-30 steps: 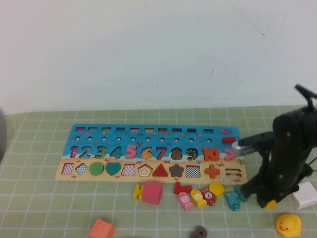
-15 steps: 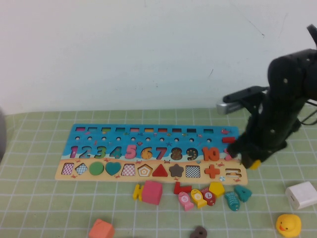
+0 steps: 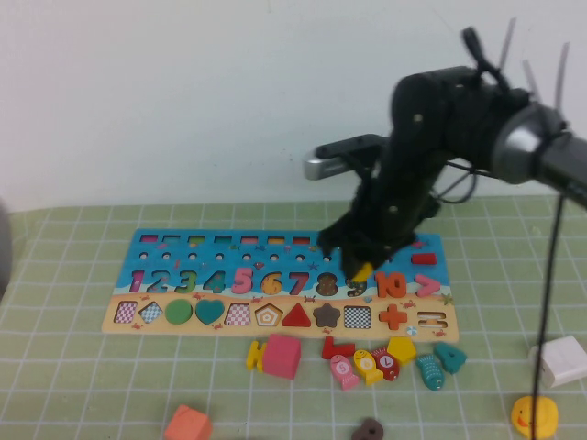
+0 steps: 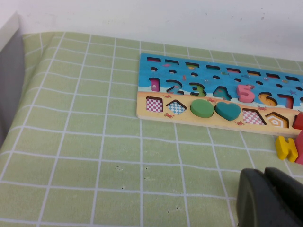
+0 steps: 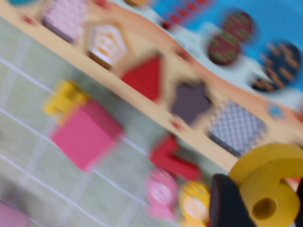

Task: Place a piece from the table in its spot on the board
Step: Place the "number 6" into the hole of the number 6

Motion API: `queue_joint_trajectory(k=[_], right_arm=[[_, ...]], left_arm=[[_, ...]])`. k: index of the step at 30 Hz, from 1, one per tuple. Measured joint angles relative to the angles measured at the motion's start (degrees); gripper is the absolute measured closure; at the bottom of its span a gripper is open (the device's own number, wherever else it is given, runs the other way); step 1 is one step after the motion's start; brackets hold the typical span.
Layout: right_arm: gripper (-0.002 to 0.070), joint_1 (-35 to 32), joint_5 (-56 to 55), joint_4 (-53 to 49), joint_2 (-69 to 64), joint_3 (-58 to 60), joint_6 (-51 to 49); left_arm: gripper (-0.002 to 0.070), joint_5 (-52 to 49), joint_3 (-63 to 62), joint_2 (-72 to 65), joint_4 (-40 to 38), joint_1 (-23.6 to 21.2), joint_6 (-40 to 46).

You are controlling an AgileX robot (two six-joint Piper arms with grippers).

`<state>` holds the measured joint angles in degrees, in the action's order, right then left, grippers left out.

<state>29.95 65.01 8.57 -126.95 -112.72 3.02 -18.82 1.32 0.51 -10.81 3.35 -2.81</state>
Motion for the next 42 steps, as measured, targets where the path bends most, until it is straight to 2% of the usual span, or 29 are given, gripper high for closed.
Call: queue_joint_trajectory(k=[6,12,30,42], right_arm=[[0.0402,3.27,1.36,2.25,-8.28,-12.69,-1.99],[0.0402,3.97,-0.2,6.14,-14.28,-19.97,-4.15],[0.0402,3.97,-12.66,12.71,-21.04,-20.67,-4.56],[0.0402,3.97,-13.67,11.31,-21.51,-20.67,-4.56]], left_arm=[[0.0676,0.0,0.0,0.0,0.0,0.0,0.0],[0.0676,0.0,0.0,0.0,-0.09,0.0,0.12],[0.0676,0.0,0.0,0.0,-0.09,0.0,0.12],[0.0676,0.0,0.0,0.0,-0.09,0.0,0.12]])
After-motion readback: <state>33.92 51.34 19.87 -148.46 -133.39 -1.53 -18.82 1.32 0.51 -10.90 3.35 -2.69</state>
